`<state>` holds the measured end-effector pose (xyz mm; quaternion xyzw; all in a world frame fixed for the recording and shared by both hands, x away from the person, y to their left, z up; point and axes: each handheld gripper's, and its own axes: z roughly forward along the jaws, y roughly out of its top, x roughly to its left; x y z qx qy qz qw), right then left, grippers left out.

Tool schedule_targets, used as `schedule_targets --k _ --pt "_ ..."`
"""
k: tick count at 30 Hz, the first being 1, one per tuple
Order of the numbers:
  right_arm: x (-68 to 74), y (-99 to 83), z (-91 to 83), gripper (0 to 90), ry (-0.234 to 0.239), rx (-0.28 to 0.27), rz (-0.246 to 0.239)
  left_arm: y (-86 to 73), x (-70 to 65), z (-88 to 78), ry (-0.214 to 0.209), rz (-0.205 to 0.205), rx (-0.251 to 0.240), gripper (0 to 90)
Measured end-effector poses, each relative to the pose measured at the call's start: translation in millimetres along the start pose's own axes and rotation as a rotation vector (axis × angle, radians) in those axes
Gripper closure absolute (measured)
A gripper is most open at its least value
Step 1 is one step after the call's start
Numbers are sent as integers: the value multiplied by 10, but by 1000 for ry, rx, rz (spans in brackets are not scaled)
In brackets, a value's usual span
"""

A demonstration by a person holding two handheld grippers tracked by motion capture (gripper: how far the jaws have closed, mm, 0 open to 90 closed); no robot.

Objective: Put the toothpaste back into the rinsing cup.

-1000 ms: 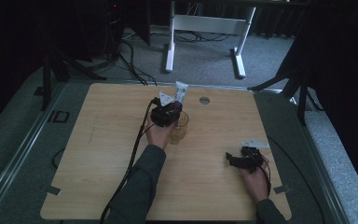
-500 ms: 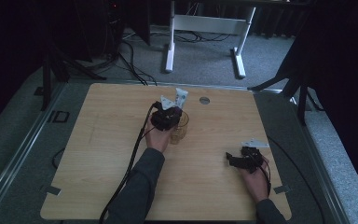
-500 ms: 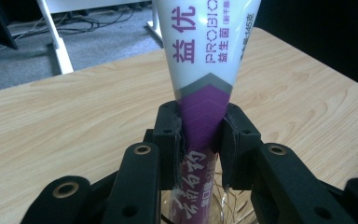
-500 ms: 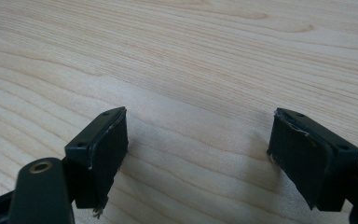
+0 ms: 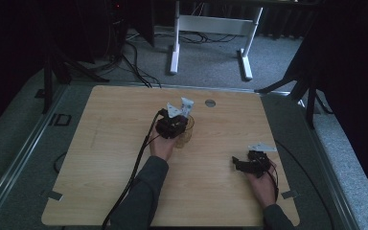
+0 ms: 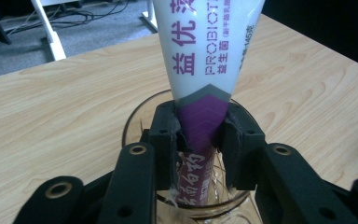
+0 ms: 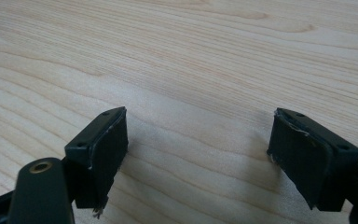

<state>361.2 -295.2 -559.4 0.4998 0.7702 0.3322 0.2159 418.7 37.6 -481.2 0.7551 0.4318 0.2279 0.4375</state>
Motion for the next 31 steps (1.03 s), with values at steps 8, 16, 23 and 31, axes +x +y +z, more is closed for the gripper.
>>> schedule_targets --k 8,16,23,31 --pt "0 0 0 195 0 0 0 -59 22 7 -3 -10 17 586" --pt "0 0 0 195 0 0 0 -86 18 -26 -29 -19 -3 562" --pt "0 0 0 195 0 0 0 -106 76 -205 -31 -47 -54 504" --pt "-1 -1 0 195 -1 0 -3 -379 322 -397 3 -135 -37 461"
